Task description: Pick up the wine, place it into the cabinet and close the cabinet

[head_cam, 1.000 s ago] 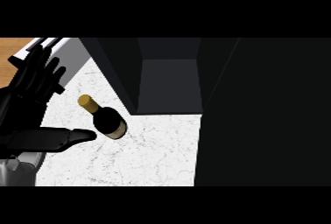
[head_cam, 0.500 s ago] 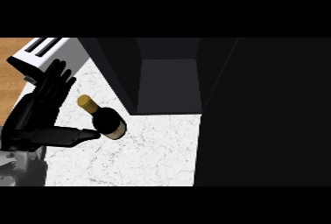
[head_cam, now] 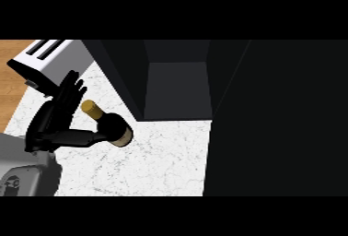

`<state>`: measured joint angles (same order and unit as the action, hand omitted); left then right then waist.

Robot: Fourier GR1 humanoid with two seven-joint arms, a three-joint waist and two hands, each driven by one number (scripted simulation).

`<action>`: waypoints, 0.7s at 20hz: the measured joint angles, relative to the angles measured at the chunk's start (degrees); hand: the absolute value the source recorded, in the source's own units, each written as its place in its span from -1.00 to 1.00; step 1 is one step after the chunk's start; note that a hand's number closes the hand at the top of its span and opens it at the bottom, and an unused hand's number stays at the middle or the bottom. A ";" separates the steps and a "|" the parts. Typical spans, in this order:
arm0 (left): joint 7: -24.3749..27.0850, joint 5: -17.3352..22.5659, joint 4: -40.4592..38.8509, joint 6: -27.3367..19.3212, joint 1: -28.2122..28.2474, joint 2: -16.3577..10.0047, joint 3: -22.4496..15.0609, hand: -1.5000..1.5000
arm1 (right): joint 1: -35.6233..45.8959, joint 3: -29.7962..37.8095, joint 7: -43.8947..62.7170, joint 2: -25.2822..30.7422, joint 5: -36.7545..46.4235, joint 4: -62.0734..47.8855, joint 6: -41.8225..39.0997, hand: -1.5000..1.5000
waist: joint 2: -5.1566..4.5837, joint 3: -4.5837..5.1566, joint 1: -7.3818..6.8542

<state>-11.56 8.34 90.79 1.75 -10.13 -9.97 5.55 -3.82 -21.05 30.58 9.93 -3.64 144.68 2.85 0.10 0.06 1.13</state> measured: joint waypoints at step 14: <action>12.72 -1.88 -20.83 3.34 -3.64 -0.36 2.47 -1.00 | -2.18 -0.12 -2.68 1.02 0.00 0.14 -0.49 -1.00 | -0.01 -0.01 0.32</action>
<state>1.16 6.46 69.96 5.08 -13.77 -10.32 8.02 -5.99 -21.17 27.90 10.95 -3.64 144.82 2.37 0.08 0.04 1.45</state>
